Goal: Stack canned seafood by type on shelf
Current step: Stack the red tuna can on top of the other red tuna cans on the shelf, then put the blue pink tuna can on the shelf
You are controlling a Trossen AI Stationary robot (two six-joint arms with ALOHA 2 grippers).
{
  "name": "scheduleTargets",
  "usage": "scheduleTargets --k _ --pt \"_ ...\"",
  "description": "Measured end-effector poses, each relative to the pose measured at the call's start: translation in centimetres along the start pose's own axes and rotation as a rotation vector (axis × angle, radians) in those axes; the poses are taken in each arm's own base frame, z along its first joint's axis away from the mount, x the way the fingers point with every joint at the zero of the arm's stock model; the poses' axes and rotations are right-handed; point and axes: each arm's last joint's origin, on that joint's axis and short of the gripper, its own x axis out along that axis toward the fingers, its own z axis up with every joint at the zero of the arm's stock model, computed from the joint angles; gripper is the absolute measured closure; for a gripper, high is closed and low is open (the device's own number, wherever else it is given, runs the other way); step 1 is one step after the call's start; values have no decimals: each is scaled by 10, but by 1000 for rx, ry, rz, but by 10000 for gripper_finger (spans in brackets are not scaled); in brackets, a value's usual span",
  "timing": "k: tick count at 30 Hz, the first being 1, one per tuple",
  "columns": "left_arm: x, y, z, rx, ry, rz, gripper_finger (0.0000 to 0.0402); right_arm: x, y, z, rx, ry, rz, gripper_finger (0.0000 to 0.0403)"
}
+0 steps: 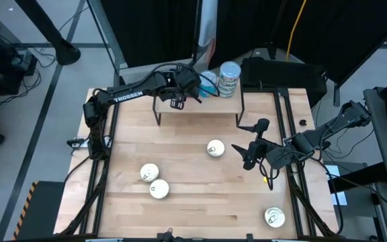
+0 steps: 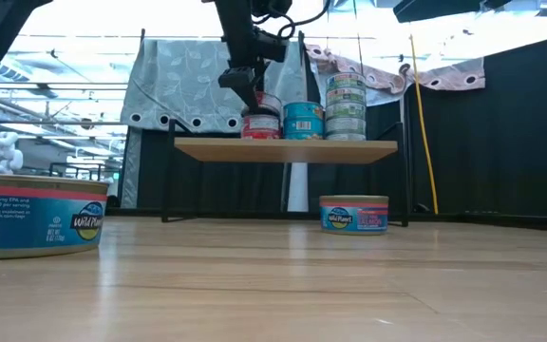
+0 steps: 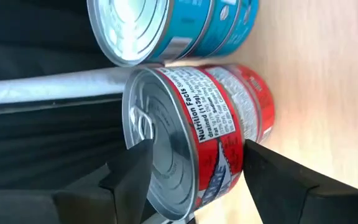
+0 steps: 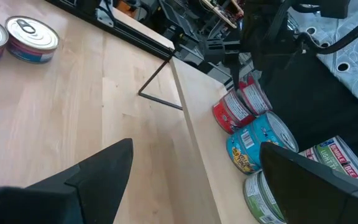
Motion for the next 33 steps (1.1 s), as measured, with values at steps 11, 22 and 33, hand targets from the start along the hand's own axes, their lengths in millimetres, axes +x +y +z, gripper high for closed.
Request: scheduleTargets --k 11,22,33 --pt "8 10 -10 -92 -47 -48 159 0 0 0 0 0 0 62" --pt "-55 4 -5 -278 -192 -21 159 0 1 -2 10 13 31 62" --pt "-152 -62 19 -450 -446 -383 159 7 3 -11 198 88 258 65"
